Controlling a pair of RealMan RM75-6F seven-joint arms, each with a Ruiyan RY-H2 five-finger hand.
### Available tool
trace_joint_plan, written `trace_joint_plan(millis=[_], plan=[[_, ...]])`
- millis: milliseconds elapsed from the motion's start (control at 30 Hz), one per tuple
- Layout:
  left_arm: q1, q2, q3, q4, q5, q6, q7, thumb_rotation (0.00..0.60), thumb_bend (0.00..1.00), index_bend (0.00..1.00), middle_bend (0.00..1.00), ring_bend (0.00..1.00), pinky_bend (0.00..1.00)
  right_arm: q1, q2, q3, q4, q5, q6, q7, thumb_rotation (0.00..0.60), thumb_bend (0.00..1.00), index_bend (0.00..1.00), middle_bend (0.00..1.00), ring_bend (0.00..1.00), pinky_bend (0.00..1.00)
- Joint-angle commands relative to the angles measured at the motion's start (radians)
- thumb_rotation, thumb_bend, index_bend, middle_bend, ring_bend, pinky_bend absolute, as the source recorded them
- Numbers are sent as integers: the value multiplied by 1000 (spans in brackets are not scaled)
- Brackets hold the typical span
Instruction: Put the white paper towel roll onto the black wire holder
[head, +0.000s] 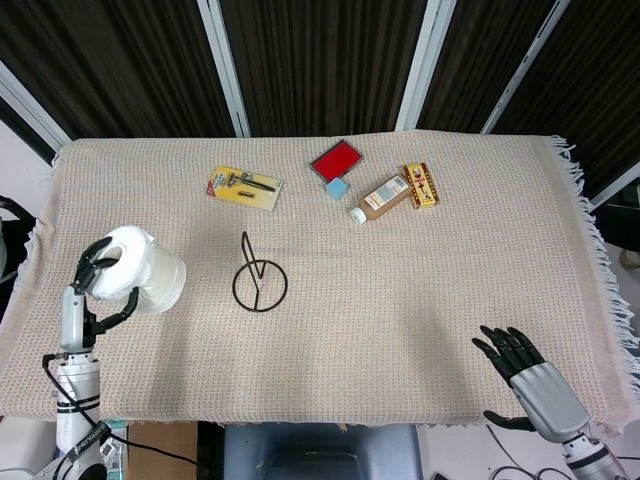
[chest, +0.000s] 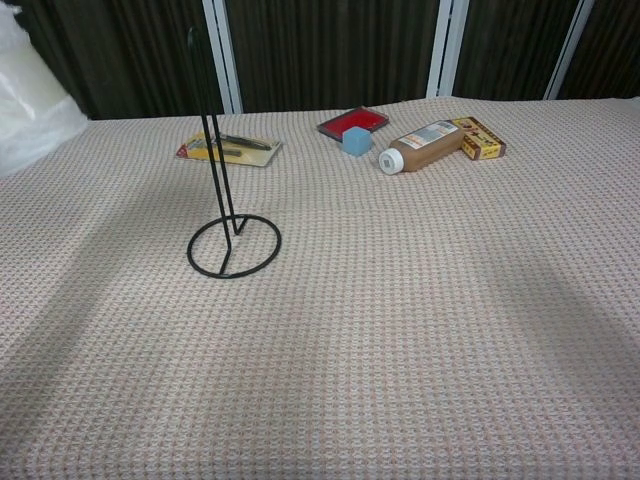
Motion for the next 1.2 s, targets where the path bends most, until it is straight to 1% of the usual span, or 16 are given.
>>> trace_joint_plan(millis=[33, 133, 233, 333, 400, 500, 700, 867, 1033, 1200], plan=[[-44, 114, -128, -359, 7, 35, 127, 600, 823, 681, 759, 757, 1000, 0, 0, -1, -1, -3, 0, -1, 600, 64, 0, 0, 0, 0], [-84, 105, -161, -440, -13, 20, 208, 600, 820, 681, 759, 757, 1000, -2, 3, 1, -1, -3, 10, 6, 600, 64, 0, 0, 0, 0], [-124, 78, -176, -477, -24, 5, 287, 600, 815, 680, 758, 757, 1000, -2, 5, 2, 0, 0, 13, 13, 600, 64, 0, 0, 0, 0], [-168, 35, -174, -456, -25, -9, 370, 600, 810, 678, 757, 757, 1000, 1, 7, 1, 0, 0, 9, 18, 600, 64, 0, 0, 0, 0], [-199, -2, -172, -416, -23, -15, 422, 600, 807, 677, 757, 757, 1000, 1, 10, 2, 0, 0, 11, 23, 600, 64, 0, 0, 0, 0], [-238, -51, -179, -360, -37, -23, 465, 600, 806, 677, 757, 757, 1000, 0, 15, 3, 0, 0, 18, 32, 600, 64, 0, 0, 0, 0], [-292, -114, -185, -300, -63, -39, 507, 600, 804, 677, 757, 757, 1000, -1, 19, 6, 1, 6, 23, 43, 600, 64, 0, 0, 0, 0], [-322, -153, -172, -243, -53, -41, 535, 600, 803, 677, 757, 757, 1000, 1, 20, 8, 0, 10, 19, 45, 600, 64, 0, 0, 0, 0], [-338, -175, -161, -196, -56, -49, 538, 600, 800, 678, 757, 757, 1000, -1, 23, 10, 0, 11, 25, 50, 600, 64, 0, 0, 0, 0], [-344, -180, -162, -175, -73, -57, 529, 600, 799, 677, 757, 757, 1000, -1, 24, 11, 1, 12, 25, 53, 600, 64, 0, 0, 0, 0]])
